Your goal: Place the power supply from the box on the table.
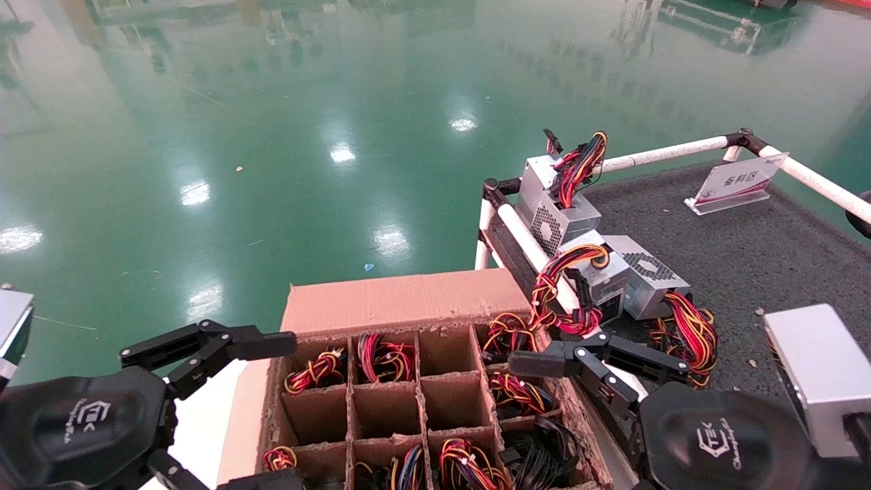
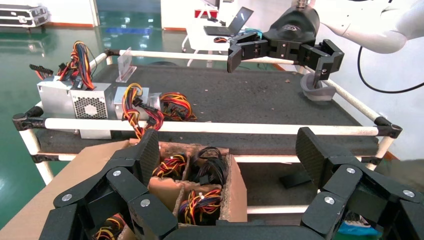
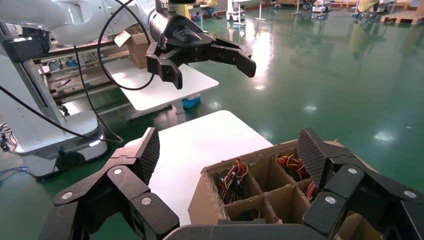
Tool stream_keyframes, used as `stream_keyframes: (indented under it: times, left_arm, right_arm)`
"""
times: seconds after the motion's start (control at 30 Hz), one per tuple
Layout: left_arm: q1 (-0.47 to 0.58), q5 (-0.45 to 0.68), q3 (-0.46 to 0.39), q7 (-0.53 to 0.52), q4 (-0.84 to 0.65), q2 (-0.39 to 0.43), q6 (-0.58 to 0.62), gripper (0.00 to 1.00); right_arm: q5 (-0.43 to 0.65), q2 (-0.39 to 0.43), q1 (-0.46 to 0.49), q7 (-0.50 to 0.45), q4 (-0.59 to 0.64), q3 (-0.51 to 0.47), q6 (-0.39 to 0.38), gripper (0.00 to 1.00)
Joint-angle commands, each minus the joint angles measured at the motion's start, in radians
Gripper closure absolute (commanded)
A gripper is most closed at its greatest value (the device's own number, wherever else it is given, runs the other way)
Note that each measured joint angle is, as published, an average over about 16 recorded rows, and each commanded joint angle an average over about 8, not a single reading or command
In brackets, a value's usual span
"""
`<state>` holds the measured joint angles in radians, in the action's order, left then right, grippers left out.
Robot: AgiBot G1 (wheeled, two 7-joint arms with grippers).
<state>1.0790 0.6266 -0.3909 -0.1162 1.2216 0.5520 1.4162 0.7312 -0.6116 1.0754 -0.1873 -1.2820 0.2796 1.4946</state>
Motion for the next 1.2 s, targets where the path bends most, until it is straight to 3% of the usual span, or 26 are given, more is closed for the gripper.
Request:
stream_keyframes:
  times: [0.03,1.2]
  left_arm:
    - [0.000,0.000,0.000,0.000,0.000,0.000,0.000,0.00]
    - [0.000,0.000,0.000,0.000,0.000,0.000,0.000,0.00]
  right_arm:
    - [0.000,0.000,0.000,0.000,0.000,0.000,0.000,0.00]
    - [0.000,0.000,0.000,0.000,0.000,0.000,0.000,0.00]
